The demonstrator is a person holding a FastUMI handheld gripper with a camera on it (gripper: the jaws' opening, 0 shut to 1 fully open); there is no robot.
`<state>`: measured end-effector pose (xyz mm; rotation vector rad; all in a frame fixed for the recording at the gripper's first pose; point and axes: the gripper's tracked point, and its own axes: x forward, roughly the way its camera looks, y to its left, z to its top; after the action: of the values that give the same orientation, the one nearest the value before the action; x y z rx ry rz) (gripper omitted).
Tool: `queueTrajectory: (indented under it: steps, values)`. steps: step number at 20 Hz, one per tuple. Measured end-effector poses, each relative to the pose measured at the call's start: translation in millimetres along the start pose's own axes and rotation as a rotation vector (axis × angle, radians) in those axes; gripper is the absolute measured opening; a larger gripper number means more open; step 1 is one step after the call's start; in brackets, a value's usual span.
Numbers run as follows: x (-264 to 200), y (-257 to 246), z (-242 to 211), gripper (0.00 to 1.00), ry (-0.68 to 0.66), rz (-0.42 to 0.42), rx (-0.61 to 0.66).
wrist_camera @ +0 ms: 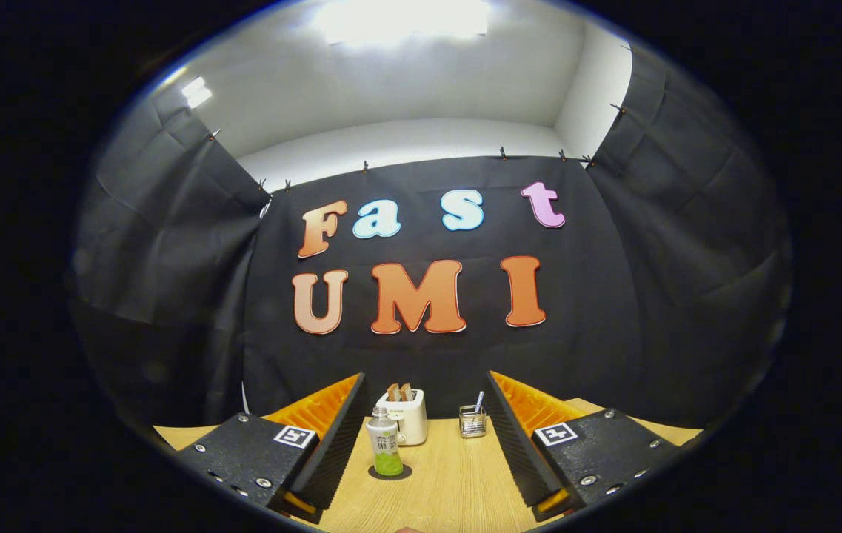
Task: Take the bottle from table, then pour the juice into the cup, finally place the bottle on the coaster
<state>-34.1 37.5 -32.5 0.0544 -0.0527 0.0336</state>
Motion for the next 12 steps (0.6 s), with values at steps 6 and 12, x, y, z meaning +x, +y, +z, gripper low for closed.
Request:
queueTrajectory:
  steps: [6, 12]
  values:
    - [1.2, -0.8, -5.7, 0.92, 0.004, -0.029, -0.094]
    - [0.7, 8.8, -4.3, 0.92, -0.015, -0.022, -0.137]
